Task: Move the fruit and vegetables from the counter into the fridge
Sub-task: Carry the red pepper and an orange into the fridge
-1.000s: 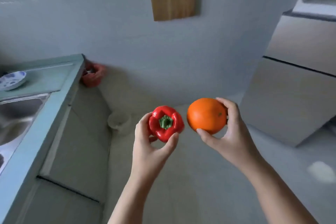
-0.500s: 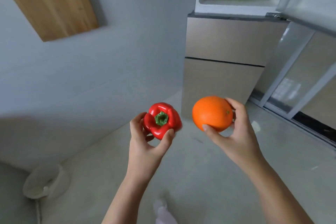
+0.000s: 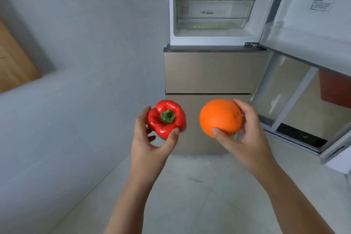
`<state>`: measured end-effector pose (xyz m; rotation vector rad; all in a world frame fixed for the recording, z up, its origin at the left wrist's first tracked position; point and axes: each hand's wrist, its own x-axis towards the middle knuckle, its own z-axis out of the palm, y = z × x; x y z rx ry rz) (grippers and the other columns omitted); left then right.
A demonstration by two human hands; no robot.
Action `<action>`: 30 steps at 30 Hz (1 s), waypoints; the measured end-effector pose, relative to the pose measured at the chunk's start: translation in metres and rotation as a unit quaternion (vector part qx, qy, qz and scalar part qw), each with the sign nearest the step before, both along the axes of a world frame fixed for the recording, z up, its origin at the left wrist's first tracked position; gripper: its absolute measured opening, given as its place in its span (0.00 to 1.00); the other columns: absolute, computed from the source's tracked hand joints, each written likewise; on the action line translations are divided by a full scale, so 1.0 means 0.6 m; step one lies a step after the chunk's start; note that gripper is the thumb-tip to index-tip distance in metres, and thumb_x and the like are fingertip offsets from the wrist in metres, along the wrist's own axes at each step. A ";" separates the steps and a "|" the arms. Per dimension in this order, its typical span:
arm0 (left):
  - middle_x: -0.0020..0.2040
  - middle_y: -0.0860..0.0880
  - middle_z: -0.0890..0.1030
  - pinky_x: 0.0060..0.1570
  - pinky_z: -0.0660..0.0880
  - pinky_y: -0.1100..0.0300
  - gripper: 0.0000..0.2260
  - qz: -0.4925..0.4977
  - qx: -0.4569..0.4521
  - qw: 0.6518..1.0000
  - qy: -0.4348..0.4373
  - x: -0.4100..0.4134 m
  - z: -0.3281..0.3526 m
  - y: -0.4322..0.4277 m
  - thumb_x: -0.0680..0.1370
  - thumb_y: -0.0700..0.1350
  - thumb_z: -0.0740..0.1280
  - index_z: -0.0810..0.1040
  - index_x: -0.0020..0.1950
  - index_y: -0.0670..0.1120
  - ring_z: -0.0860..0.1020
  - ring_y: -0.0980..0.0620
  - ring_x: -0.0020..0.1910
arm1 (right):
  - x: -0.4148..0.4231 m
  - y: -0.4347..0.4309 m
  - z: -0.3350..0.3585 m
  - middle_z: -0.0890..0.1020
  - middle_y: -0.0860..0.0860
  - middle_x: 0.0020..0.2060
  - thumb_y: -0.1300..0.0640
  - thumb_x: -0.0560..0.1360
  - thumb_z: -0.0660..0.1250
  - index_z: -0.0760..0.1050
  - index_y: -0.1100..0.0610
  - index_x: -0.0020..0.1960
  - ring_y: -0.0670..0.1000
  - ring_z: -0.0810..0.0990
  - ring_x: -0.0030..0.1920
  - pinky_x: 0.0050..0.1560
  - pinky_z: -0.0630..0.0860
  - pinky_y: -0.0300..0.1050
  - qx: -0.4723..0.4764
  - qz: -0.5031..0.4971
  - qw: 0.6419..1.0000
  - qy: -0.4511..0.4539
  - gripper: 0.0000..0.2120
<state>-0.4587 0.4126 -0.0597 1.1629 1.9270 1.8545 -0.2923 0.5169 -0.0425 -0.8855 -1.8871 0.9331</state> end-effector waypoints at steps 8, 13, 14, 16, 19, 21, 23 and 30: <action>0.53 0.69 0.71 0.51 0.74 0.59 0.29 -0.010 -0.006 1.000 -0.018 -0.064 -0.010 0.138 0.60 0.62 0.68 0.63 0.58 0.65 0.75 0.63 0.53 | -0.058 0.142 -0.001 0.67 0.45 0.61 0.38 0.57 0.69 0.59 0.42 0.64 0.49 0.70 0.58 0.47 0.67 0.32 0.006 -0.020 1.000 -0.012 0.39; 0.54 0.66 0.73 0.51 0.75 0.58 0.28 -0.019 -0.011 1.000 0.008 -0.087 -0.006 0.266 0.60 0.63 0.69 0.65 0.58 0.63 0.76 0.59 0.54 | -0.077 0.274 -0.002 0.67 0.38 0.56 0.38 0.56 0.68 0.60 0.42 0.62 0.42 0.72 0.52 0.45 0.68 0.33 0.013 -0.037 0.999 0.027 0.37; 0.55 0.65 0.73 0.51 0.75 0.59 0.28 -0.022 -0.011 1.000 0.015 -0.090 -0.001 0.297 0.60 0.63 0.69 0.65 0.58 0.62 0.76 0.59 0.54 | -0.080 0.304 0.002 0.67 0.36 0.55 0.40 0.57 0.70 0.61 0.42 0.62 0.40 0.72 0.52 0.45 0.68 0.33 0.016 -0.037 0.999 0.032 0.36; 0.56 0.64 0.73 0.51 0.75 0.60 0.30 -0.030 -0.010 0.999 0.029 -0.095 0.013 0.362 0.60 0.63 0.69 0.65 0.60 0.61 0.75 0.60 0.53 | -0.083 0.364 0.014 0.66 0.33 0.54 0.46 0.60 0.73 0.61 0.42 0.62 0.39 0.71 0.52 0.44 0.68 0.33 0.022 -0.035 0.998 0.037 0.34; 0.56 0.62 0.73 0.50 0.75 0.61 0.33 -0.042 -0.006 0.998 0.046 -0.098 0.038 0.456 0.60 0.64 0.69 0.66 0.63 0.58 0.75 0.60 0.54 | -0.087 0.454 0.038 0.68 0.40 0.55 0.54 0.65 0.76 0.61 0.42 0.62 0.41 0.72 0.50 0.42 0.67 0.32 0.032 -0.030 0.998 0.033 0.33; 0.57 0.61 0.74 0.50 0.75 0.61 0.34 -0.045 0.000 0.997 0.056 -0.102 0.054 0.510 0.60 0.64 0.69 0.66 0.63 0.57 0.75 0.58 0.55 | -0.092 0.510 0.055 0.67 0.43 0.58 0.53 0.65 0.76 0.61 0.42 0.64 0.45 0.71 0.51 0.44 0.67 0.34 0.043 -0.033 0.998 0.028 0.34; 0.56 0.62 0.74 0.50 0.75 0.59 0.34 -0.046 0.006 0.996 0.070 -0.115 0.066 0.558 0.60 0.64 0.69 0.66 0.63 0.57 0.75 0.58 0.55 | -0.101 0.562 0.066 0.66 0.43 0.60 0.52 0.65 0.76 0.61 0.44 0.65 0.46 0.70 0.54 0.45 0.67 0.33 0.054 -0.031 0.998 0.026 0.35; 0.54 0.64 0.75 0.51 0.76 0.52 0.32 -0.049 0.026 0.994 0.094 -0.179 0.110 0.694 0.60 0.63 0.70 0.67 0.62 0.58 0.76 0.58 0.53 | -0.155 0.706 0.096 0.64 0.44 0.62 0.55 0.66 0.74 0.60 0.43 0.65 0.46 0.67 0.56 0.46 0.65 0.29 0.062 -0.023 0.997 0.040 0.34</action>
